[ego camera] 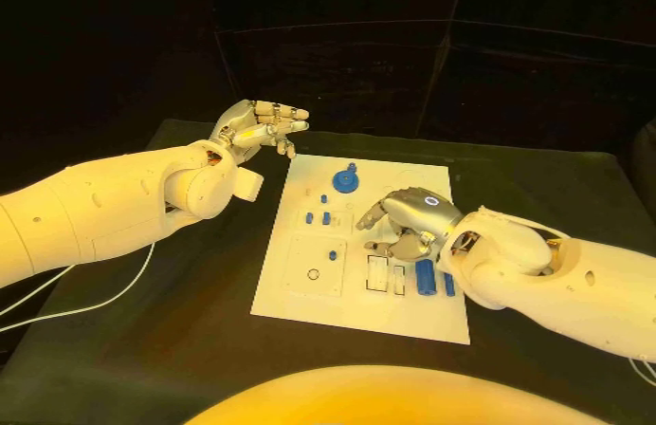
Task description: Assemble the parts on the task board
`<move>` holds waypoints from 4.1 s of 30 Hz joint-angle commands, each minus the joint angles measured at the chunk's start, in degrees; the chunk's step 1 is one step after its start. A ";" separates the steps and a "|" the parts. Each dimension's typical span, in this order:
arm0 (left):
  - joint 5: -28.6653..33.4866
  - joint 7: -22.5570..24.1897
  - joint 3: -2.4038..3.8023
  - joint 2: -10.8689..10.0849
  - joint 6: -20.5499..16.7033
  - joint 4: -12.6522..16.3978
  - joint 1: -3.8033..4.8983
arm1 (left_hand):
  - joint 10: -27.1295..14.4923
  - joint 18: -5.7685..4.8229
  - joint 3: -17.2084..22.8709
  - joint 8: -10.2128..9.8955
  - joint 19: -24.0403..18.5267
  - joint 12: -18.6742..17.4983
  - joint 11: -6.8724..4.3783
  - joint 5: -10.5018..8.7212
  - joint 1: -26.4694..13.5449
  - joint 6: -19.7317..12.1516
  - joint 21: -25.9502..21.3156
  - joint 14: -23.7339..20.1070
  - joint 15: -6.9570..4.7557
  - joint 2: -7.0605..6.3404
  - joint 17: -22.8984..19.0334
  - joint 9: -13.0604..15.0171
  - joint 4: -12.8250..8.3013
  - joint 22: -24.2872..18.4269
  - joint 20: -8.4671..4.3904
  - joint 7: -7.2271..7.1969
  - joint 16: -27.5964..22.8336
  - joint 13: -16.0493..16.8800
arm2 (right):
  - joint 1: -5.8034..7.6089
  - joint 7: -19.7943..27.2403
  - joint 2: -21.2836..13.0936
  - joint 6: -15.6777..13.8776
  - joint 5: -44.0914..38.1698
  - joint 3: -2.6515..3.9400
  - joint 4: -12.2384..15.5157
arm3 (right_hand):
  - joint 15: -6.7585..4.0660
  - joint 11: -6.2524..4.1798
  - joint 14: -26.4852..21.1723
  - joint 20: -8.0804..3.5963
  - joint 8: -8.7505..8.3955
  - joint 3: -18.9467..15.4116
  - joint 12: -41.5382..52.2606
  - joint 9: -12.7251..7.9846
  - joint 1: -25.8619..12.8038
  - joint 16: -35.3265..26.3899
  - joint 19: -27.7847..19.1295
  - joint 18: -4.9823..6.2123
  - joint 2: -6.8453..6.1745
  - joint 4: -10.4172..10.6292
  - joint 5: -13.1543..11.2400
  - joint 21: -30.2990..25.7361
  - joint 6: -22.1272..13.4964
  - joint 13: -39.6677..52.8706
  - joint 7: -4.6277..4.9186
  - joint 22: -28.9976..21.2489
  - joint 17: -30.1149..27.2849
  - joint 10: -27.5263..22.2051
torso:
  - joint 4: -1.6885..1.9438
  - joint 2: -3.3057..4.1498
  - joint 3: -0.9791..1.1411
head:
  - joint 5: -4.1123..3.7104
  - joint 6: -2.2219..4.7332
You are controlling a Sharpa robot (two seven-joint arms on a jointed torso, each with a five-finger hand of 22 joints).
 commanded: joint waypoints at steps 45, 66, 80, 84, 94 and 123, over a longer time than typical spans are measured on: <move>0.21 -0.14 0.00 0.57 1.62 -0.55 0.07 | -0.25 0.69 -0.18 0.07 -0.28 0.19 0.08 0.25 -0.24 -0.13 -0.20 -0.45 0.10 0.15 -0.11 -0.06 -0.32 -0.11 0.10 0.11 -0.20 -0.09 | 4.40 -8.02 -0.29 16.07 -1.43 0.25 -3.64 | -1.42 -1.65 1.61 -1.23 0.71 -2.29 3.52 0.22 6.52 4.31 2.96 -0.12 4.39 1.61 -2.52 3.07 2.64 -0.16 -1.12 4.69 3.43 6.91 | -0.32 -0.22 0.06 | -1.30 0.59; 0.21 -0.60 0.00 0.47 1.88 -0.71 0.07 | -0.25 0.69 -0.18 0.07 -0.28 0.19 0.08 0.25 -0.24 -0.13 -0.20 -0.45 0.10 0.15 -0.11 -0.06 -0.32 -0.11 0.10 0.11 -0.20 -0.09 | 4.39 -7.41 -2.38 7.83 5.41 0.28 -0.51 | -1.64 -2.00 1.69 -1.58 1.25 2.78 1.70 0.38 5.02 6.88 3.50 -0.39 4.31 1.72 -4.62 4.75 5.98 0.04 -1.21 6.68 5.77 10.40 | -0.37 -0.35 0.01 | -1.62 0.43; 0.21 -0.86 0.00 0.55 2.01 -0.79 0.07 | -0.22 0.70 -0.19 0.17 -0.29 0.29 0.06 0.25 -0.21 -0.09 -0.28 -0.52 0.12 0.22 -0.19 -0.03 -0.35 -0.17 0.13 0.08 -0.18 -0.08 | 4.46 -2.42 -2.51 5.20 17.43 0.35 4.65 | -1.62 -1.98 1.67 -1.59 1.07 3.06 1.24 0.31 4.37 7.12 3.54 -0.42 4.07 1.99 -4.62 4.92 5.94 -0.01 -1.20 6.85 5.91 10.43 | -0.30 -0.27 -0.01 | -0.79 0.26; 0.21 -0.84 0.00 0.70 2.03 -0.72 0.07 | -0.22 0.70 -0.19 0.17 -0.29 0.29 0.06 0.25 -0.21 -0.09 -0.28 -0.52 0.12 0.22 -0.19 -0.03 -0.35 -0.17 0.13 0.08 -0.18 -0.08 | 4.44 -0.83 0.10 5.48 18.98 0.32 3.34 | -1.62 -1.96 1.67 -1.59 1.01 3.18 1.10 0.29 4.35 7.18 3.53 -0.42 4.08 1.98 -4.50 4.94 5.89 -0.02 -1.19 6.86 5.97 10.39 | -0.17 -0.24 -0.08 | -0.49 0.09; 0.21 -0.82 0.01 1.07 2.10 -0.66 0.08 | -0.22 0.70 -0.19 0.17 -0.29 0.29 0.06 0.25 -0.21 -0.09 -0.28 -0.52 0.12 0.22 -0.19 -0.03 -0.35 -0.17 0.13 0.08 -0.18 -0.08 | 2.61 1.86 7.19 6.61 16.02 0.17 0.15 | -1.59 -1.91 1.67 -1.58 0.87 3.50 0.80 0.25 4.38 7.37 3.54 -0.44 4.10 1.86 -4.12 5.05 5.78 -0.03 -1.13 6.96 6.12 10.33 | -0.18 -0.23 -0.11 | 0.91 -0.48; 0.21 -0.89 0.01 1.54 2.26 -0.82 0.09 | -0.22 0.70 -0.19 0.17 -0.29 0.29 0.06 0.25 -0.21 -0.09 -0.28 -0.52 0.12 0.22 -0.19 -0.03 -0.35 -0.17 0.13 0.08 -0.18 -0.08 | -0.45 0.78 13.96 12.12 9.76 -0.71 -5.35 | -1.56 -1.87 1.63 -1.56 0.78 3.71 0.59 0.23 4.39 7.41 3.45 -0.42 4.05 1.70 -3.84 5.03 5.73 -0.02 -1.07 6.86 6.06 10.33 | -0.29 -0.21 0.00 | 1.91 -1.32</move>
